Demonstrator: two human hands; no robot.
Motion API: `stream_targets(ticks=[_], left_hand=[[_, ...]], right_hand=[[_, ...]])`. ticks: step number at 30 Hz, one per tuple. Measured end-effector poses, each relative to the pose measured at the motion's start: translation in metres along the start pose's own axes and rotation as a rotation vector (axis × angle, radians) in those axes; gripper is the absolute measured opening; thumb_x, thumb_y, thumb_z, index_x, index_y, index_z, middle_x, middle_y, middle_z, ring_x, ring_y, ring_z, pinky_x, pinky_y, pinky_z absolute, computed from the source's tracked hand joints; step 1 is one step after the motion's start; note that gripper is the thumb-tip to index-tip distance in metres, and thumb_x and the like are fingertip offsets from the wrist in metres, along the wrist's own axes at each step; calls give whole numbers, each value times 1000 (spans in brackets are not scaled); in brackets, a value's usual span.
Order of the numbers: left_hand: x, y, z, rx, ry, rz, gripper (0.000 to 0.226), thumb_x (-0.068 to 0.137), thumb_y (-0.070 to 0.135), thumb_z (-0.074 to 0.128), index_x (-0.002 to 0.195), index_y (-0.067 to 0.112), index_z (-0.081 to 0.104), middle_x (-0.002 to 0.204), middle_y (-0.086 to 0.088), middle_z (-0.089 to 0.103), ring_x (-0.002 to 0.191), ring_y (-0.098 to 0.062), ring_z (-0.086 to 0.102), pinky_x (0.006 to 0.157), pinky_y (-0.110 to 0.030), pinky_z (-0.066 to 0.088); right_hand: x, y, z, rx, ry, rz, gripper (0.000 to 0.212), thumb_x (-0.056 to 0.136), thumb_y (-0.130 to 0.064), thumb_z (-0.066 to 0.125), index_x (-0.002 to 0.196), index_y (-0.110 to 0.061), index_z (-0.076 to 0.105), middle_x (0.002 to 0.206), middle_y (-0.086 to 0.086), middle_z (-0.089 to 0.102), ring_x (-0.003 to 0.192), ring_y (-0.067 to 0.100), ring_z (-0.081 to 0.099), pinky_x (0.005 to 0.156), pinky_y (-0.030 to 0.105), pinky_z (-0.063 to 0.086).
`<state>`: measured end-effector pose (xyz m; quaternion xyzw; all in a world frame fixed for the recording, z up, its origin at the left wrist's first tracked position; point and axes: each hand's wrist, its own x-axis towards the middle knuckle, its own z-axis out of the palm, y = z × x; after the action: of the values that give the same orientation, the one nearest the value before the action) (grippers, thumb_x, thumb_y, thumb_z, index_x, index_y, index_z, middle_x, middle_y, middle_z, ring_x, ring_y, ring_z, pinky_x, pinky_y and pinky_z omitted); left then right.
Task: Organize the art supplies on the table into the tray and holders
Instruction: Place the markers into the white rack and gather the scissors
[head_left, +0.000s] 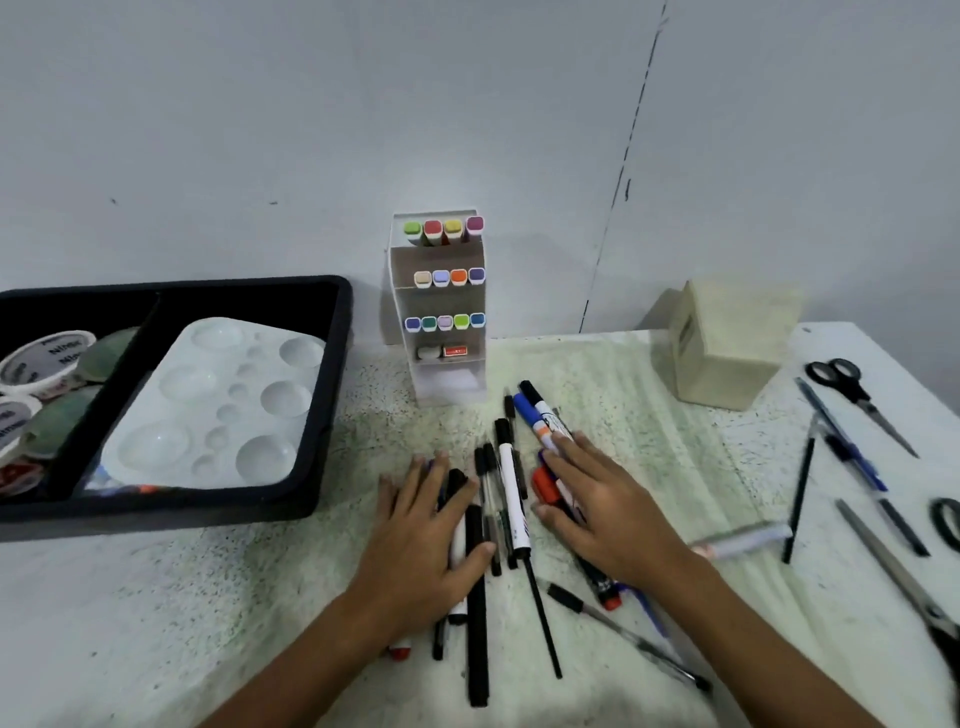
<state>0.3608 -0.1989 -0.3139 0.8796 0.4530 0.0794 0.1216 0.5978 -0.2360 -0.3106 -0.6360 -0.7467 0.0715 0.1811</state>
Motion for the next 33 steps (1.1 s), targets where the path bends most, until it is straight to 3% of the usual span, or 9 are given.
stream_targets(ticks=[4, 7, 10, 12, 15, 20, 23, 30, 33], left_hand=[[24, 9, -7, -90, 214, 187, 62, 85, 54, 44, 135, 18, 53, 147, -9, 44, 143, -32, 28, 114, -57, 20], [67, 29, -14, -189, 234, 339, 59, 85, 48, 49, 131, 12, 57, 140, -12, 50, 139, -33, 34, 114, -50, 27], [103, 45, -5, -127, 132, 412, 67, 85, 57, 43, 137, 15, 52, 150, -13, 40, 145, -34, 22, 115, -52, 18], [114, 47, 5, -12, 32, 393, 76, 85, 67, 31, 145, 22, 41, 158, -12, 24, 148, -32, 6, 118, -52, 7], [112, 49, 14, 104, -47, 319, 82, 82, 74, 14, 148, 29, 33, 160, -7, 16, 149, -28, -3, 120, -50, -3], [85, 59, 20, 44, 70, 205, 69, 88, 68, 21, 133, 27, 52, 146, -5, 40, 145, -32, 17, 116, -55, 16], [69, 67, 26, 37, 106, 106, 64, 89, 67, 25, 129, 27, 56, 142, -6, 45, 142, -33, 24, 112, -55, 26], [37, 91, 38, 26, 187, -37, 61, 90, 65, 31, 129, 26, 59, 139, -4, 49, 140, -31, 29, 113, -55, 24], [30, 95, 39, 16, 215, -43, 62, 92, 64, 30, 126, 23, 62, 134, -5, 55, 135, -32, 37, 108, -56, 32]], right_hand=[[-23, -1, -17, 5, 46, 9, 61, 95, -59, 33, 140, -20, 50, 150, 4, 40, 141, 23, 32, 114, 49, 25], [-45, 0, -28, -32, 95, 121, 62, 93, -63, 32, 140, -25, 48, 149, 2, 43, 142, 25, 31, 115, 53, 22], [-76, 3, -28, -125, 19, 214, 72, 88, -75, 26, 149, -37, 28, 158, -2, 18, 149, 25, 6, 118, 55, 3], [-93, 4, -23, -167, -7, 199, 80, 86, -81, 25, 152, -36, 21, 160, 2, 11, 149, 28, 0, 116, 58, 0], [-107, 9, -19, -215, -1, 114, 83, 86, -81, 26, 151, -29, 28, 159, 10, 21, 148, 33, 10, 112, 60, 9], [-90, 32, -20, -190, 50, 34, 79, 88, -78, 28, 144, -24, 45, 151, 10, 40, 143, 33, 28, 109, 63, 18], [-77, 43, -20, -183, 30, -33, 79, 87, -77, 31, 139, -22, 51, 144, 10, 49, 140, 31, 36, 109, 62, 22], [-70, 51, -24, -24, 63, -95, 69, 90, -71, 31, 133, -24, 57, 140, 6, 54, 136, 26, 43, 113, 56, 19], [-71, 54, -22, 86, 109, -80, 60, 91, -64, 38, 129, -23, 59, 138, 4, 56, 135, 22, 44, 115, 55, 21]])
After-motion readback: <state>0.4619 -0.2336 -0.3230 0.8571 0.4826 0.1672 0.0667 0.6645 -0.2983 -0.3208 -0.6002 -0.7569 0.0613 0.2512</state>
